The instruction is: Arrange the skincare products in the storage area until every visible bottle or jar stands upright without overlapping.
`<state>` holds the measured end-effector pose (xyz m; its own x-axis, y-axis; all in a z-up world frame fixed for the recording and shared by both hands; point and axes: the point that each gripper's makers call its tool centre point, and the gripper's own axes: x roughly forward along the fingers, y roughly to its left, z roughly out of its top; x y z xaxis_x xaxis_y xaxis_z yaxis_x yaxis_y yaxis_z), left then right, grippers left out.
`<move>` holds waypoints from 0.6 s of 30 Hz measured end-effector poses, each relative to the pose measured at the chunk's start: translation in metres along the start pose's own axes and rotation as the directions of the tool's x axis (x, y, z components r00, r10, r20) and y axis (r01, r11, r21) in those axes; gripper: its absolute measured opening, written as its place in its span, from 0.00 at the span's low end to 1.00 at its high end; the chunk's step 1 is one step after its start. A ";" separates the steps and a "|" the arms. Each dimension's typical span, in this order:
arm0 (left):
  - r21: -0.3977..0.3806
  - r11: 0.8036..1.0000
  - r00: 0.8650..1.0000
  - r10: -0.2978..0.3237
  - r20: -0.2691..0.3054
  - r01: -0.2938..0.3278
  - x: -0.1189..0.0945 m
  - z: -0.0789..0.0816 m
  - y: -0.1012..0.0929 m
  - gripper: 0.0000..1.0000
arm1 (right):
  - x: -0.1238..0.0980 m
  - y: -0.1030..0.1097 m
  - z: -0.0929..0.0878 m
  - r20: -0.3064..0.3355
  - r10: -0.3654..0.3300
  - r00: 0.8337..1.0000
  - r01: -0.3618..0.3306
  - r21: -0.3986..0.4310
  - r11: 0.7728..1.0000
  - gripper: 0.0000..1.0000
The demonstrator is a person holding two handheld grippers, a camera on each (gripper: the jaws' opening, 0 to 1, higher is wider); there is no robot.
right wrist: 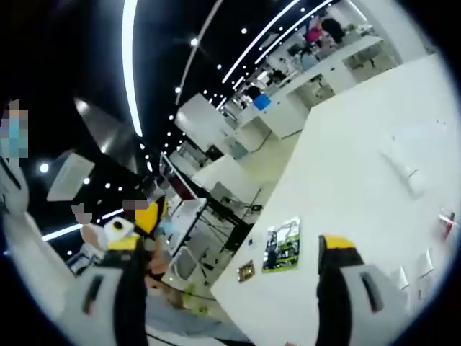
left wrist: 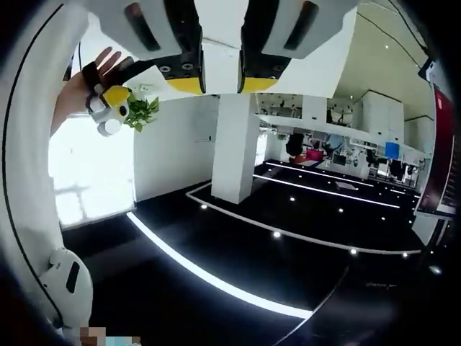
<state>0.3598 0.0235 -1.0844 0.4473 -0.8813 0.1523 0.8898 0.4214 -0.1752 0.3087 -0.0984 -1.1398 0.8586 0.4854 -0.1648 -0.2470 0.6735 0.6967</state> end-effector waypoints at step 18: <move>-0.198 0.980 0.998 -0.014 0.067 0.027 -0.018 0.008 -0.018 0.11 | -0.006 0.003 -0.027 -0.035 -0.011 0.999 0.005 -0.153 0.988 0.26</move>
<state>0.3363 0.0335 -1.0766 0.4400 -0.8708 0.2194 0.8661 0.3470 -0.3598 0.2905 -0.0841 -1.1554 0.8451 0.4972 -0.1963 -0.3085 0.7535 0.5805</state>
